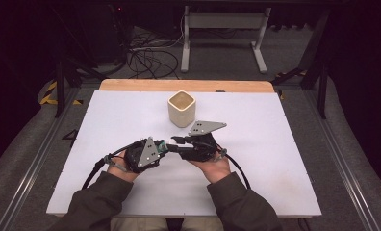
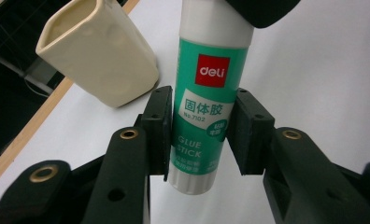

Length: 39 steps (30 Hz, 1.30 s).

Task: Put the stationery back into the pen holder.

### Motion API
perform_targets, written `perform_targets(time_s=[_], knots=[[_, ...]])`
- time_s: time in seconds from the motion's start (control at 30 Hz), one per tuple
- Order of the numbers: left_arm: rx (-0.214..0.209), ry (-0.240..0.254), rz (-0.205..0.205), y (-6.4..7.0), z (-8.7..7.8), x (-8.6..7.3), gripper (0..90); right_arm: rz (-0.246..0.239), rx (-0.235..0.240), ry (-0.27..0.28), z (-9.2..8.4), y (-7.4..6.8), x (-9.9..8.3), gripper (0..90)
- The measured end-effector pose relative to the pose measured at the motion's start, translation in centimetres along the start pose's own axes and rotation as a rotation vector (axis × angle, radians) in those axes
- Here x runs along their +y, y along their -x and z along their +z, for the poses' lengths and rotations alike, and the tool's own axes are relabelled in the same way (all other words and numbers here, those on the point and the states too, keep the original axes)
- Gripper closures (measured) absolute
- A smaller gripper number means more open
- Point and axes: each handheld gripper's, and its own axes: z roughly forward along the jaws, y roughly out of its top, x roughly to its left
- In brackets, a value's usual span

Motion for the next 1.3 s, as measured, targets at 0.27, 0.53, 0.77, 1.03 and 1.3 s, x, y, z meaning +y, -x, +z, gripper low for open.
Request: perform_targets(time_s=[0.27, 0.53, 0.77, 1.03, 1.3], knots=[[0.002, -0.002, -0.002, 0.2, 0.1, 0.1, 64.9, 0.001, 0.006, 0.0, 0.0, 0.2, -0.1, 65.8], [-0.022, 0.012, -0.058, 0.3, 0.5, 0.3, 65.3, -0.026, -0.023, 0.01, 0.2, 0.5, -0.3, 57.6], [-0.03, 0.009, -0.087, 0.2, 0.7, 0.3, 65.3, -0.026, -0.042, 0.056, -0.6, 0.8, -0.2, 49.8], [-0.043, 0.029, -0.18, -0.2, 0.8, 0.4, 65.3, -0.006, -0.054, 0.112, -2.2, 2.1, -0.4, 38.0], [-0.046, 0.023, -0.195, -0.4, 0.9, 0.5, 65.4, 0.028, -0.075, 0.192, -4.7, 3.5, -0.6, 30.4]])
